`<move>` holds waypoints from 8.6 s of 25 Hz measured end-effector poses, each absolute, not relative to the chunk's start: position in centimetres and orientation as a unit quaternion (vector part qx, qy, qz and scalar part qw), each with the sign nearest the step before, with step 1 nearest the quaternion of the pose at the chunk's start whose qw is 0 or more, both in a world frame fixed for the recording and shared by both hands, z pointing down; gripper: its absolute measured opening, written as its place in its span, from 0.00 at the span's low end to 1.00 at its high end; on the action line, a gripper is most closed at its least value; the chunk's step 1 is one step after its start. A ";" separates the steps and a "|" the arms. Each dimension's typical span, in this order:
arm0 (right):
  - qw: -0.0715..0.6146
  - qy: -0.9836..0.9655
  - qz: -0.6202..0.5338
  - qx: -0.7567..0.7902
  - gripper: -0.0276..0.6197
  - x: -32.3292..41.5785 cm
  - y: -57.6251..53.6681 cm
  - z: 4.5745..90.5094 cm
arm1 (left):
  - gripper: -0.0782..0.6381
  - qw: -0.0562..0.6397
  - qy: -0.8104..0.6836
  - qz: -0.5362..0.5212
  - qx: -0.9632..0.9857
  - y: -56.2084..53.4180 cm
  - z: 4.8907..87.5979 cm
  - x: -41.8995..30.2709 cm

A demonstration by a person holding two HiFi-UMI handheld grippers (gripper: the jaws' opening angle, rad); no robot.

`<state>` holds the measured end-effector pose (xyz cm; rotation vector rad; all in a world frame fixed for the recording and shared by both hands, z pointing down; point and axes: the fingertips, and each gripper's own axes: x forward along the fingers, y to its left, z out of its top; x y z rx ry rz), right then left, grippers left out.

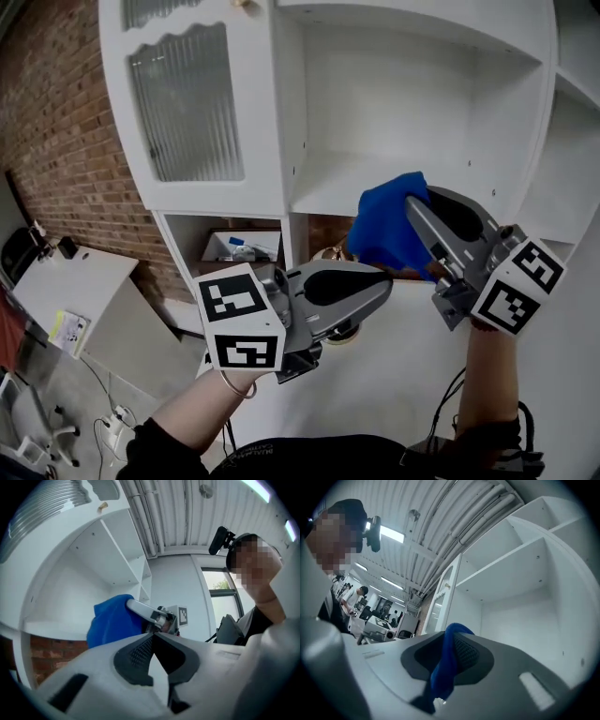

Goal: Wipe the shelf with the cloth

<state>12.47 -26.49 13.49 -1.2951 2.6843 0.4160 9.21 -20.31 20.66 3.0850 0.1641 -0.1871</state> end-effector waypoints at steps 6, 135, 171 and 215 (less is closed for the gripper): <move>0.035 0.874 0.130 -0.466 0.14 11.7 -35.3 7.7 | 0.10 -0.092 0.102 -0.023 0.990 -19.2 18.2 9.4; -0.385 0.752 -0.065 -0.531 0.12 10.4 -51.5 20.2 | 0.11 -0.021 0.129 -0.056 0.990 -16.0 25.1 11.1; -0.365 0.508 -0.184 -0.758 0.12 34.0 -40.8 20.7 | 0.11 -0.009 0.160 -0.050 0.986 -10.8 24.1 9.7; -0.306 0.738 -0.120 -0.589 0.12 11.3 -43.9 20.2 | 0.11 0.016 0.104 -0.064 0.992 -7.9 26.4 4.8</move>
